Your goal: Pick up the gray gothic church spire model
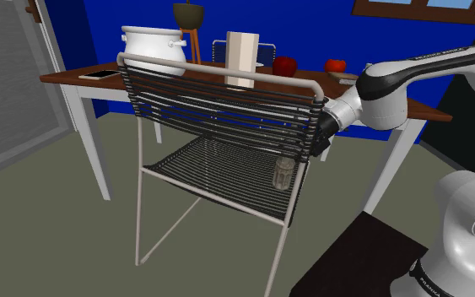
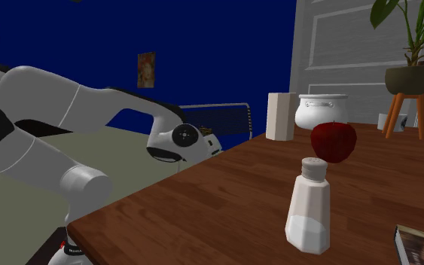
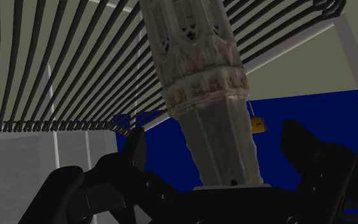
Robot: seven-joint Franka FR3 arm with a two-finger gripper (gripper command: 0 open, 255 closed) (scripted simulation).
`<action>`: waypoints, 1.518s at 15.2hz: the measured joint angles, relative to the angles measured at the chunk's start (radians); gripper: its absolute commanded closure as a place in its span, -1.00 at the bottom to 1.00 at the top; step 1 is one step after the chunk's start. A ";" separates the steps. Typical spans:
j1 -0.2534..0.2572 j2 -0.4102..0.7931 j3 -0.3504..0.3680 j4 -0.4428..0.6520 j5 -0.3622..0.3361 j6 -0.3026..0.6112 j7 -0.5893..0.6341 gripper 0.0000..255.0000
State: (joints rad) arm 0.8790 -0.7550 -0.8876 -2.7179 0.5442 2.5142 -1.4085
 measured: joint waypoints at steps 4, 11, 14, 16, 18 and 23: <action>0.034 0.012 -0.043 -0.018 0.018 0.034 -0.045 1.00; 0.039 0.014 -0.048 -0.015 0.020 0.037 -0.049 1.00; 0.039 0.014 -0.048 -0.015 0.020 0.037 -0.050 1.00; 0.027 0.011 -0.033 -0.010 0.014 0.025 -0.034 1.00; 0.010 0.005 -0.010 0.001 0.004 0.005 -0.010 1.00; -0.036 -0.017 0.049 0.025 -0.021 -0.045 0.053 1.00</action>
State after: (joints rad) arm 0.8425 -0.7717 -0.8382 -2.6925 0.5231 2.4691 -1.3551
